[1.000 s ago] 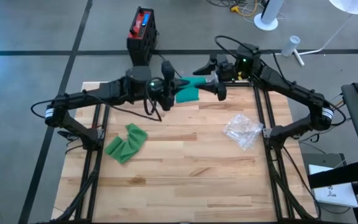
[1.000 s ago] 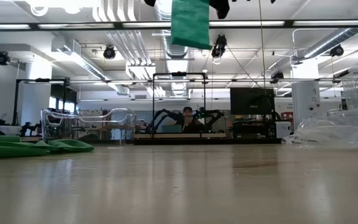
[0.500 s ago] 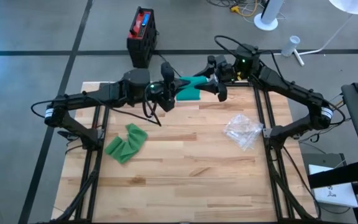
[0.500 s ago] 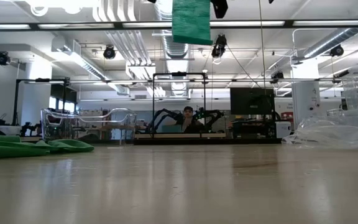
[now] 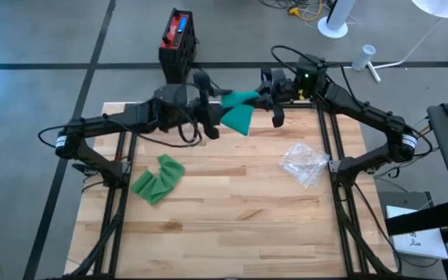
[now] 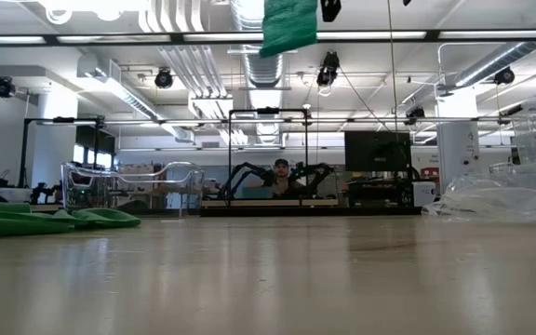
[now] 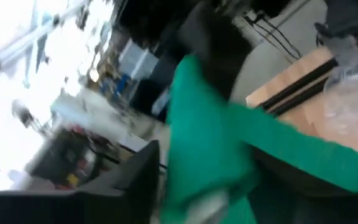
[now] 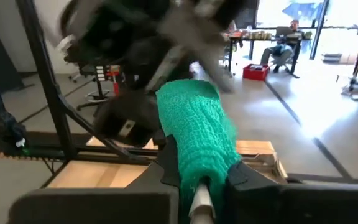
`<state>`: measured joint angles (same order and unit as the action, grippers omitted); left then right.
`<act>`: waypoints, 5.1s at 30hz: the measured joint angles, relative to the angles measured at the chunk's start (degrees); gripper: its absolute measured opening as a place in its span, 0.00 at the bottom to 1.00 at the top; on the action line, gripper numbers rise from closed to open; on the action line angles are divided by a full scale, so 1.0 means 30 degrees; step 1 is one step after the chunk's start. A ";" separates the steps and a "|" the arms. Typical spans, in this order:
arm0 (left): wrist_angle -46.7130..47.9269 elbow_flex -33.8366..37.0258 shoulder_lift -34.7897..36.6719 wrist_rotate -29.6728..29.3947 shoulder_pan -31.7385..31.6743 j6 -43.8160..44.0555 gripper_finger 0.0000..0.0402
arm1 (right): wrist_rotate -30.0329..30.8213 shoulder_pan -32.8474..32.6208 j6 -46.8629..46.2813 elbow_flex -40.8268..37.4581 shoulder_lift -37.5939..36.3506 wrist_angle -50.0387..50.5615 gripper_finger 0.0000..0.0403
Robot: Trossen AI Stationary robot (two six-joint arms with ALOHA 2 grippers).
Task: Roll bandage
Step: Roll the blue bandage
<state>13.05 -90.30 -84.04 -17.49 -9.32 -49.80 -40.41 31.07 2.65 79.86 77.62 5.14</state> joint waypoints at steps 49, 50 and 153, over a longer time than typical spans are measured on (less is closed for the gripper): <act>-0.1030 0.0044 -0.1111 1.1478 -0.5398 1.1008 0.10 | 0.3084 -0.0047 0.1110 -0.1641 -0.0718 -0.1347 0.31; -0.1095 0.0044 -0.1081 1.1478 -0.5405 1.0779 0.10 | 0.3038 -0.0050 0.1186 -0.1641 -0.0889 -0.1255 0.34; -1.4868 0.6615 -0.3176 1.6188 -0.5469 1.5993 0.07 | 1.1264 -0.1831 0.3463 -1.1242 -0.7017 -0.4656 0.49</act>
<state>-31.56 -70.46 -93.57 31.08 -25.73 -1.82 -6.62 25.57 13.04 46.13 56.57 -8.82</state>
